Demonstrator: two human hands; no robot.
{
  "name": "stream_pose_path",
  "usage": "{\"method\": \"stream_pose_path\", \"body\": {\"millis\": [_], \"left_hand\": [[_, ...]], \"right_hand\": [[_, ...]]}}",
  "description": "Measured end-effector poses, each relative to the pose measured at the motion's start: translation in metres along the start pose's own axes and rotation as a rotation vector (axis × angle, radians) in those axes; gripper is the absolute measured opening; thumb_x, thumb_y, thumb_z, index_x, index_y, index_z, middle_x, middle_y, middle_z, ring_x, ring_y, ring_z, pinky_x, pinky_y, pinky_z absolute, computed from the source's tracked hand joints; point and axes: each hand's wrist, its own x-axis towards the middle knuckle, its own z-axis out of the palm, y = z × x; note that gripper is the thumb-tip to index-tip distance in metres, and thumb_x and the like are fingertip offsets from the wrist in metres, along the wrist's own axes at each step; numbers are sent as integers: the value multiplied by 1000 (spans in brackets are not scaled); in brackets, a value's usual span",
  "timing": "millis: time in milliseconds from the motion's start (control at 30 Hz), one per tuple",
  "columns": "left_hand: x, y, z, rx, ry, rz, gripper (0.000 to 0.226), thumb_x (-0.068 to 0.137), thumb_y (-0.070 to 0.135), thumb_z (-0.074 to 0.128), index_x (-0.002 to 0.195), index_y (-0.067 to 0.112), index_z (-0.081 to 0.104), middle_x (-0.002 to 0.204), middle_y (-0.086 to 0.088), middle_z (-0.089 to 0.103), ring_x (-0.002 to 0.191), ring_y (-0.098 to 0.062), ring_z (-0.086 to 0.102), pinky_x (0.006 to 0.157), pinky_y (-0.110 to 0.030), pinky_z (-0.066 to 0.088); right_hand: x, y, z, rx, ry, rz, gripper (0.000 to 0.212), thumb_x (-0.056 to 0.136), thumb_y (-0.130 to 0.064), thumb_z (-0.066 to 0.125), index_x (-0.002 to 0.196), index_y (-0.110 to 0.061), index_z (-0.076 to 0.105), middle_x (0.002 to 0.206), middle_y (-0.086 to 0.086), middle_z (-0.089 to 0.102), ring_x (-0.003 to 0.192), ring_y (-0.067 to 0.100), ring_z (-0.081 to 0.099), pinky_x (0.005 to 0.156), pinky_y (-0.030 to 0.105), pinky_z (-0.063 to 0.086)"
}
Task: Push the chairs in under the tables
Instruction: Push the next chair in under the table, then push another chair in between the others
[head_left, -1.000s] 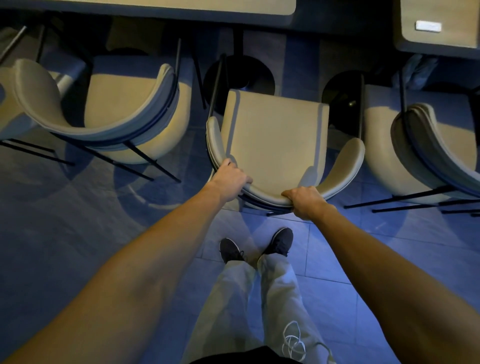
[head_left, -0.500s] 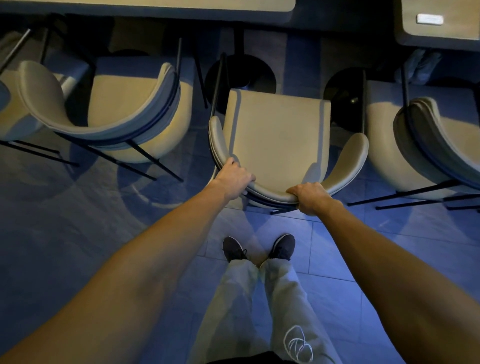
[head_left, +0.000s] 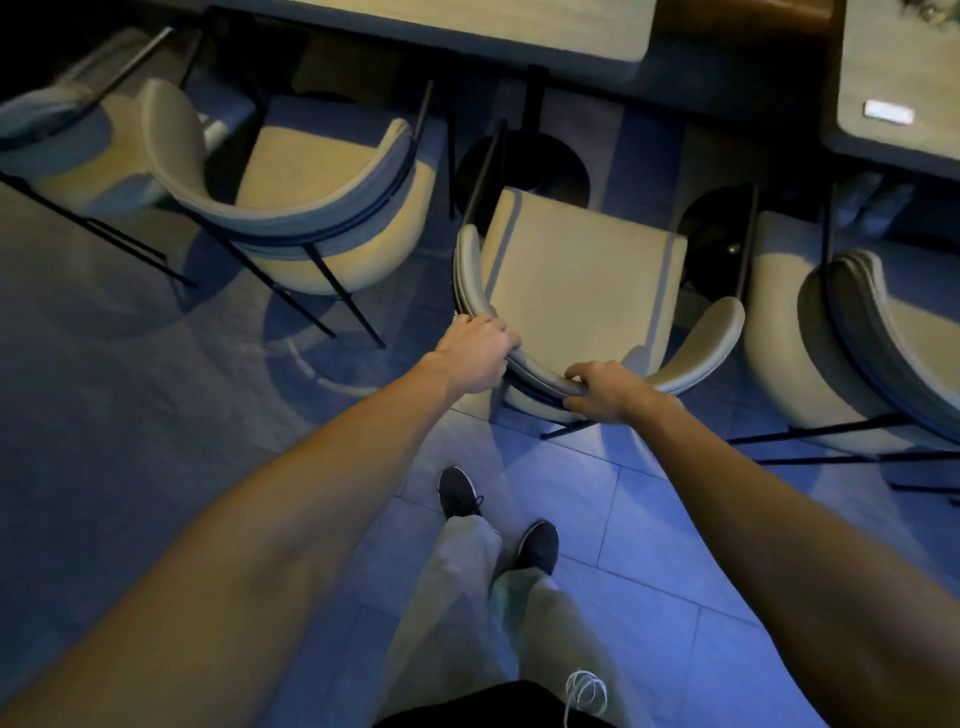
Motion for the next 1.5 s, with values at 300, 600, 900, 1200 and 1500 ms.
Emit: {"method": "stream_pose_path", "body": {"millis": [300, 600, 900, 1200, 1500], "left_hand": [[-80, -55, -63, -28, 100, -213, 35, 101, 27, 44, 133, 21, 58, 126, -10, 59, 115, -33, 56, 94, -48, 42], [-124, -189, -101, -14, 112, -350, 35, 99, 31, 49, 133, 22, 57, 128, -9, 60, 118, -33, 56, 95, -46, 43], [-139, -308, -103, 3, 93, -376, 38, 94, 36, 54, 129, 22, 58, 127, -8, 63, 118, -31, 59, 94, -41, 44], [-111, -394, -82, -71, -11, -397, 47, 95, 36, 54, 140, 21, 52, 133, -10, 59, 122, -30, 56, 95, -43, 45], [-58, -477, -73, -88, -65, -362, 53, 95, 41, 60, 144, 22, 49, 135, -10, 57, 122, -31, 55, 97, -41, 45]], "right_hand": [[-11, -112, -65, 31, 158, -168, 44, 98, -29, 51, 141, -16, 53, 138, 13, 59, 122, 32, 57, 100, 36, 46], [22, -247, -119, -26, 195, -249, 47, 97, -26, 53, 143, -16, 52, 138, 7, 59, 126, 28, 55, 103, 36, 45], [78, -344, -152, -8, 256, -260, 48, 95, -25, 55, 142, -16, 52, 136, 9, 60, 125, 29, 55, 100, 36, 47], [170, -383, -167, -100, 168, -237, 41, 91, -24, 54, 131, -15, 59, 130, 13, 63, 118, 33, 58, 95, 40, 50], [269, -403, -180, -297, 91, -213, 50, 93, -35, 61, 138, -15, 53, 130, 11, 63, 115, 31, 59, 92, 38, 51]]}}
